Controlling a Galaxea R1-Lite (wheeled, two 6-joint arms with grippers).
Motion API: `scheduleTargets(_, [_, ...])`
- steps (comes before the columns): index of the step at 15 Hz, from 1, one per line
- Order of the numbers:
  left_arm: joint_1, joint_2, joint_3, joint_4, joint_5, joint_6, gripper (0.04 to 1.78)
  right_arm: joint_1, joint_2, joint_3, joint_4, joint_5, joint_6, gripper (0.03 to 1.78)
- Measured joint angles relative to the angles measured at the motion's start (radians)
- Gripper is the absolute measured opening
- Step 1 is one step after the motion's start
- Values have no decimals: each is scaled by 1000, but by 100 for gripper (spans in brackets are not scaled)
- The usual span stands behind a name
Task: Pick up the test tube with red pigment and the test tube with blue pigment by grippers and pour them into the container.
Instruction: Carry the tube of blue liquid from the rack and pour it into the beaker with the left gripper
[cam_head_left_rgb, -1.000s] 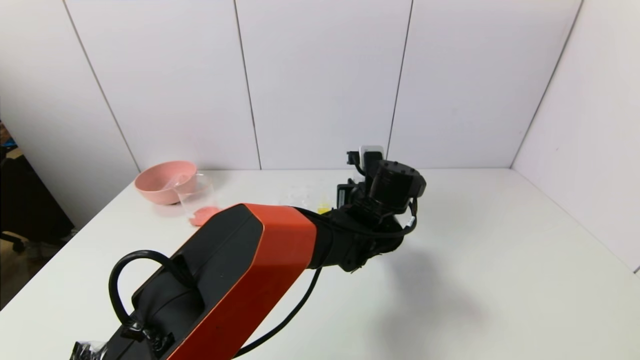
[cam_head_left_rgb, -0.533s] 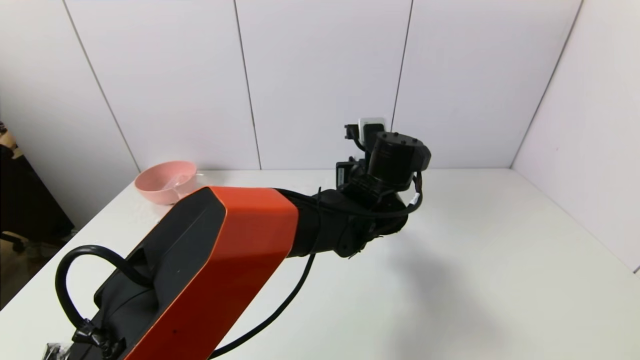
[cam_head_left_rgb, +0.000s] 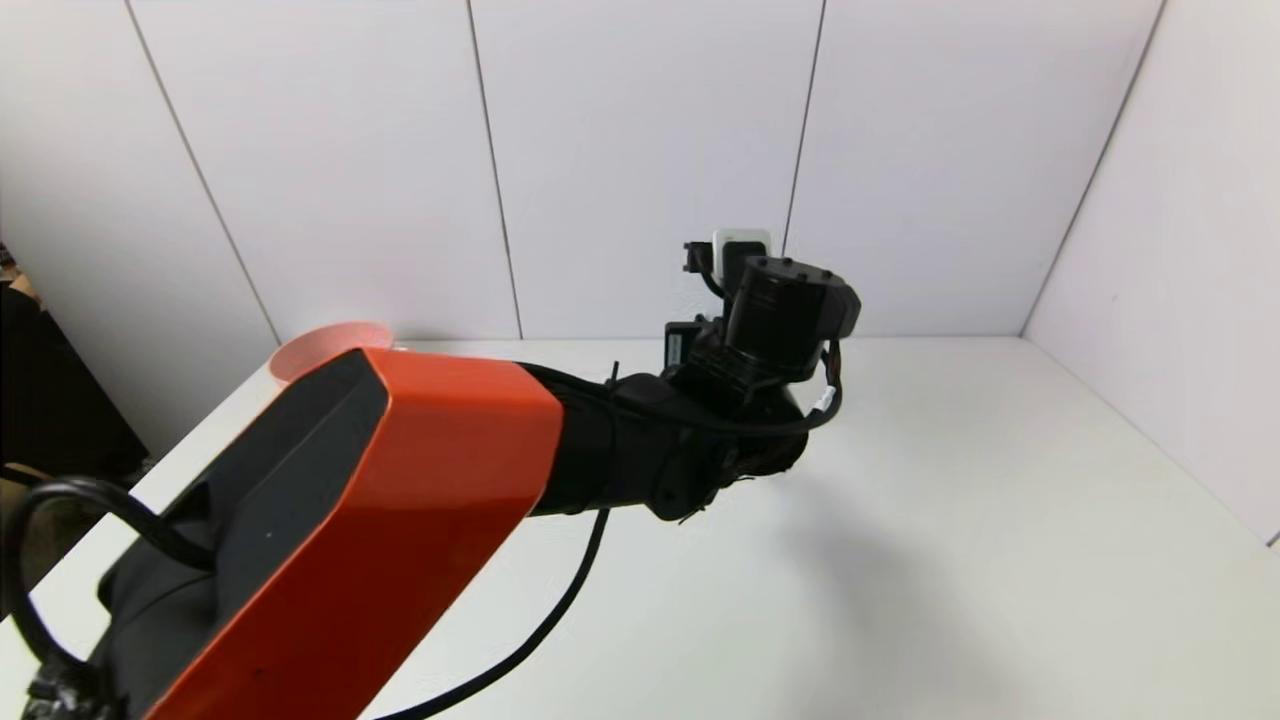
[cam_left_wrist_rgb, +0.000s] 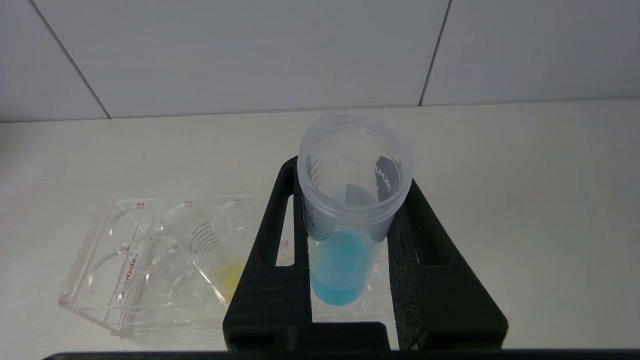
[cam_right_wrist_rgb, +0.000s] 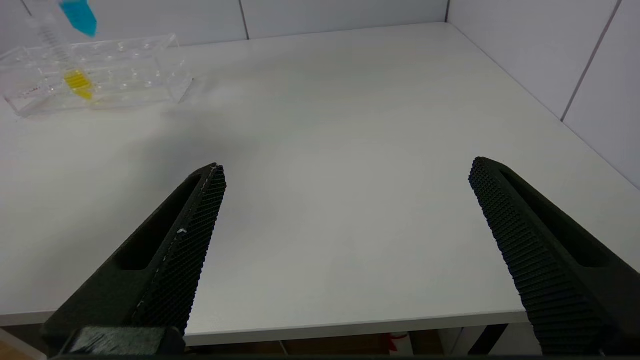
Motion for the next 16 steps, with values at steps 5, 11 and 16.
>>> scheduleTargets(5, [101, -328, 481, -85, -369, 50, 45, 0, 0, 0, 0, 1, 0, 177])
scheduleTargets(11, [593, -699, 898, -140, -1039, 221, 45, 0, 0, 0, 0, 0, 0, 177])
scheduleTargets(16, [1065, -783, 962, -102, -1524, 357, 45, 0, 0, 0, 0, 0, 0, 177])
